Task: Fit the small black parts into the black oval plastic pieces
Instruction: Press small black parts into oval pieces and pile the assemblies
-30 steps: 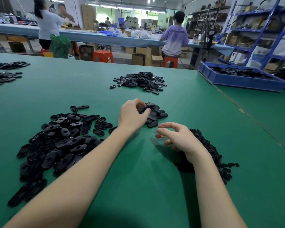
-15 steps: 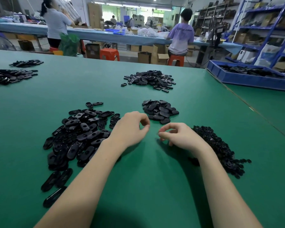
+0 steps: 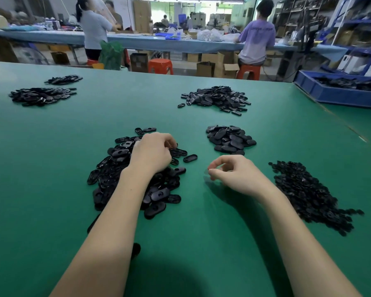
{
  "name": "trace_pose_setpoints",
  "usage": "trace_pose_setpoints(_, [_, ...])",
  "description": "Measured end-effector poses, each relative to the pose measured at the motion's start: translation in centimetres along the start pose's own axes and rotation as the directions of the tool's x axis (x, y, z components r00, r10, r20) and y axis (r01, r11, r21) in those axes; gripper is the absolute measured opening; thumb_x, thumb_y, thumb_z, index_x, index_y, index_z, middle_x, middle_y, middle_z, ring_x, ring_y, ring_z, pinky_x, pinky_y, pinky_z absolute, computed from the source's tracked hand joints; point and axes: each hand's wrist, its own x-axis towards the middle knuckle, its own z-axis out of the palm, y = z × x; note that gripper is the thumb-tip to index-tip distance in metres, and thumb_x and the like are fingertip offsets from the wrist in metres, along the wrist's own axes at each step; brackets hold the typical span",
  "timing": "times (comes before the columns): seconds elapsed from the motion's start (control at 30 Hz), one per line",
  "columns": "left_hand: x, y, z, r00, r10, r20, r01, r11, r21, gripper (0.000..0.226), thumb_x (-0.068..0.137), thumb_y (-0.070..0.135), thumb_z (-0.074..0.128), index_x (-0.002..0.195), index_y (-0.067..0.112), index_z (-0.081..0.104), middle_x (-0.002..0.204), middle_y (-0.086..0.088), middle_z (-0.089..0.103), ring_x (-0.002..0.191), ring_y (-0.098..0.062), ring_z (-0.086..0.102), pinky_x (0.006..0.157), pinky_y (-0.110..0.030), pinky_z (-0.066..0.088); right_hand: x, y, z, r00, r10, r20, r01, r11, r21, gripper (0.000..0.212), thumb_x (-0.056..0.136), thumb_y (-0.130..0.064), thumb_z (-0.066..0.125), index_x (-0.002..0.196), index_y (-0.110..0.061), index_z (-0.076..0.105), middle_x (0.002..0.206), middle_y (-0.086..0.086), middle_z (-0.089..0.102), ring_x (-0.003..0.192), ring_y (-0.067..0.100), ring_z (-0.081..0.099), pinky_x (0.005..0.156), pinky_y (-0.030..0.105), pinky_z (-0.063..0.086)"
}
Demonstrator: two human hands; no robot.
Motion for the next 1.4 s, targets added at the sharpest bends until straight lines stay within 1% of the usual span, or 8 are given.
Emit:
trace_pose_setpoints(0.13, [-0.1,-0.4,0.1,0.987,-0.028,0.158,0.007,0.992,0.13,0.039,0.088,0.012,0.054,0.109,0.039,0.072,0.117,0.011,0.068,0.117,-0.019,0.057,0.107,-0.042,0.042,-0.1,-0.5,0.5,1.0,-0.007,0.018,0.007,1.0,-0.012,0.007,0.091,-0.031,0.067,0.092,-0.029,0.074,0.082,-0.01,0.077,0.073,0.002,0.062,0.071,0.02,0.047])
trace_pose_setpoints(0.3, [-0.3,0.0,0.2,0.985,-0.056,0.166,0.036,0.992,0.119,0.021,0.088,0.032,0.063,0.107,0.038,0.071,0.102,0.013,0.065,0.113,-0.018,0.059,0.108,-0.046,0.042,-0.1,-0.6,0.5,0.999,-0.006,0.034,0.007,1.0,-0.024,0.007,0.091,-0.032,0.067,0.092,-0.031,0.074,0.081,-0.011,0.076,0.073,0.001,0.063,0.071,0.021,0.047])
trace_pose_setpoints(0.63, [-0.2,0.0,0.7,0.98,-0.139,0.14,0.14,0.99,0.001,0.004,0.087,0.031,0.071,0.091,0.032,0.073,0.085,0.016,0.065,0.099,-0.016,0.063,0.096,-0.036,0.049,-0.1,-0.5,0.6,0.999,0.009,0.04,-0.007,0.999,-0.05,0.007,0.09,-0.036,0.067,0.091,-0.034,0.073,0.083,-0.011,0.076,0.072,0.002,0.063,0.071,0.022,0.048])
trace_pose_setpoints(0.93, [-0.1,1.1,0.5,0.996,0.009,0.086,0.008,0.979,-0.202,0.011,0.082,0.02,0.072,0.082,0.03,0.067,0.084,0.013,0.068,0.065,0.004,0.056,0.068,-0.017,0.043,-0.1,-0.3,0.3,1.0,0.022,0.019,-0.023,0.999,0.048,0.007,0.091,-0.033,0.068,0.093,-0.028,0.073,0.082,-0.008,0.078,0.061,0.001,0.058,0.072,0.025,0.052])
trace_pose_setpoints(1.03, [-0.6,3.4,0.6,0.985,0.144,0.093,-0.106,0.939,-0.326,0.011,0.083,0.02,0.076,0.083,0.027,0.068,0.086,0.013,0.069,0.054,0.005,0.054,0.059,-0.004,0.036,-0.2,-0.4,-0.4,0.996,0.073,-0.058,-0.055,0.964,0.259,0.013,0.094,-0.039,0.068,0.099,-0.027,0.071,0.081,-0.009,0.078,0.051,0.004,0.053,0.053,0.015,0.043])
trace_pose_setpoints(1.17, [-1.8,7.0,2.0,0.971,0.234,0.046,-0.187,0.866,-0.464,0.011,0.084,0.017,0.075,0.084,0.025,0.068,0.088,0.011,0.072,0.061,-0.008,0.063,0.062,-0.009,0.041,-0.6,0.0,-2.2,0.985,0.135,-0.104,-0.082,0.91,0.406,0.014,0.097,-0.036,0.066,0.1,-0.024,0.074,0.084,-0.008,0.079,0.051,0.007,0.05,0.045,0.015,0.035])
trace_pose_setpoints(1.3, [-2.6,9.0,3.7,0.984,0.159,0.077,-0.07,0.753,-0.654,0.009,0.082,0.018,0.08,0.085,0.025,0.074,0.074,0.021,0.071,0.068,0.0,0.068,0.061,-0.007,0.042,-1.1,1.4,-5.0,0.981,0.145,-0.127,-0.083,0.913,0.4,0.009,0.091,-0.021,0.069,0.096,-0.023,0.077,0.086,-0.007,0.078,0.053,0.005,0.05,0.048,0.014,0.037])
trace_pose_setpoints(1.4, [-3.2,10.0,5.0,0.982,0.089,0.166,0.083,0.589,-0.804,0.014,0.083,0.009,0.078,0.088,0.021,0.074,0.089,0.006,0.076,0.075,-0.005,0.07,0.074,-0.017,0.051,-1.8,2.5,-6.8,0.987,0.15,-0.062,-0.118,0.927,0.357,0.011,0.09,-0.023,0.07,0.1,-0.025,0.076,0.089,-0.005,0.079,0.055,0.009,0.048,0.049,0.015,0.036])
